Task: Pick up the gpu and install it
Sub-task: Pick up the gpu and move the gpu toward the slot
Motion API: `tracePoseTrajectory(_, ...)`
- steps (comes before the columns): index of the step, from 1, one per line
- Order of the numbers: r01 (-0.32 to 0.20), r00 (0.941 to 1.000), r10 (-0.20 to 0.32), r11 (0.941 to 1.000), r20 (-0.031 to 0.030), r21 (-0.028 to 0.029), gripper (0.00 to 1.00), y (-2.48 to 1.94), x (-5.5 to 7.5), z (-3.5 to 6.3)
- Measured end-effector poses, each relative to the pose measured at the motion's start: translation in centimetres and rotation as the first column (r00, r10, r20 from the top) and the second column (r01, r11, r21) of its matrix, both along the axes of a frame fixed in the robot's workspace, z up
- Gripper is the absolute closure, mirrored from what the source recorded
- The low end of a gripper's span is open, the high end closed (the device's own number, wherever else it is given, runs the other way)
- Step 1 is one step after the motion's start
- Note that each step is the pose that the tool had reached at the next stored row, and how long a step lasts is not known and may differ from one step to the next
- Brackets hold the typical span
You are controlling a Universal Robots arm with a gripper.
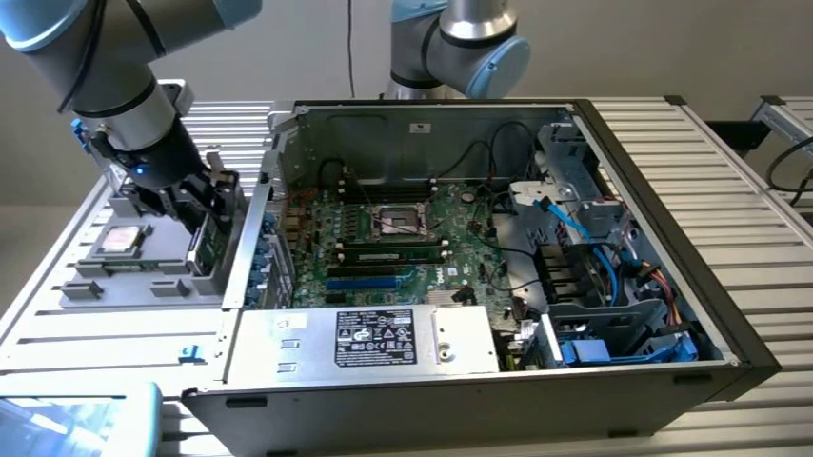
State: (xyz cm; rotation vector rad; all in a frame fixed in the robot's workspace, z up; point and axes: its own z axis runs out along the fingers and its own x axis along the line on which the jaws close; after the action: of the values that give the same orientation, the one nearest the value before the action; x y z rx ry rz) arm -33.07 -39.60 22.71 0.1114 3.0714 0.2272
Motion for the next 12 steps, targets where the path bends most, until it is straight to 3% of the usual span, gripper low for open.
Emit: tracePoseTrajectory(12, 0.0, 1.0, 0.0, 1.0, 0.0, 0.0, 0.52, 0.0, 0.0, -0.36)
